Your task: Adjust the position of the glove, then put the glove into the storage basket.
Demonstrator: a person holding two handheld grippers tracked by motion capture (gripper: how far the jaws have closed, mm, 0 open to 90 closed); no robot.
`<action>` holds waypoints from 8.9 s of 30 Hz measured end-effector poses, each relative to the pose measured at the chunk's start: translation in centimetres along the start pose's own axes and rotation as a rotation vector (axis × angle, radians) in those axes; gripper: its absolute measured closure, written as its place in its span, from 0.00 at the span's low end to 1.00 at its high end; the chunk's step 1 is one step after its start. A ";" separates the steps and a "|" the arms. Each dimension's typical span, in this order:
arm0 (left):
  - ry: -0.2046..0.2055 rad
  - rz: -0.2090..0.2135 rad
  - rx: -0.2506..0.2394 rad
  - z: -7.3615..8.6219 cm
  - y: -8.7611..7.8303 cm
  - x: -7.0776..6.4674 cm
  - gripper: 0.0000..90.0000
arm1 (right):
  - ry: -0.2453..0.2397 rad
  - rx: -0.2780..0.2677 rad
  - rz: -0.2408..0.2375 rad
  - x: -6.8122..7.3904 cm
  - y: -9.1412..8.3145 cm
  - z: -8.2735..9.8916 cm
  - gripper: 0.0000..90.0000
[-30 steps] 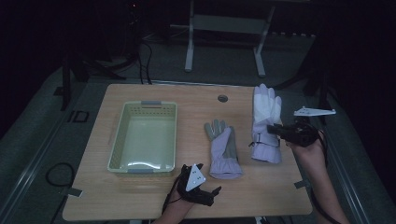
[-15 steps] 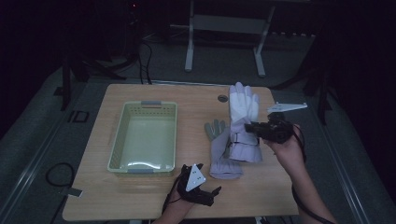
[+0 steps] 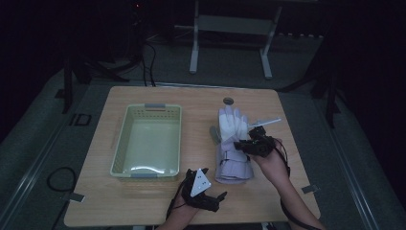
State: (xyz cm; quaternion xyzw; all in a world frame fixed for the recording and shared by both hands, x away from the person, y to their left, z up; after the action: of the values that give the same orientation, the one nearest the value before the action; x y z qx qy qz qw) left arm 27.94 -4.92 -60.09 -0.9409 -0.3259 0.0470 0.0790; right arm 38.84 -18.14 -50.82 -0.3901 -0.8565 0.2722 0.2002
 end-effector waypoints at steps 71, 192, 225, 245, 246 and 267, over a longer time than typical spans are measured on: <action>-0.149 -0.171 0.115 -9.0 6.4 6.9 0.14 | -0.122 -0.240 -0.121 -6.1 -1.0 1.3 0.47; -0.464 -0.132 0.252 -8.6 -13.4 23.0 0.79 | -0.126 -0.122 -0.352 14.6 12.9 -10.3 0.91; -0.469 -0.237 0.472 -1.8 -11.6 22.9 0.78 | -0.114 0.061 -0.282 14.5 18.2 -5.3 0.91; -0.323 -0.362 0.652 -0.5 -10.2 22.8 0.49 | -0.089 0.076 -0.320 14.2 17.3 -5.3 0.53; -0.309 -0.374 0.649 -0.5 -10.2 22.9 0.45 | -0.095 0.045 -0.333 14.0 17.0 -5.6 0.50; -0.244 -0.335 0.350 -4.7 -10.2 20.2 0.00 | -0.132 -0.109 -0.405 10.0 12.6 -5.8 0.17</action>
State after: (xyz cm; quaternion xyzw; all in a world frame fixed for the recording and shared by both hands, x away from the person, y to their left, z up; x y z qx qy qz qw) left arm 38.25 14.99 -54.41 -0.8334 -0.4708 0.2020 0.2074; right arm 43.00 -1.68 -52.87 -0.2018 -0.9421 0.2046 0.1729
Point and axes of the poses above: each handheld gripper's, and its own axes: y roughly forward along the jaws, z roughly out of its underside, x roughly to its left, the point moved 7 cm from there along y, roughly forward along the jaws, and after that the axes turned 12 degrees about -x, right-handed, at the moved point
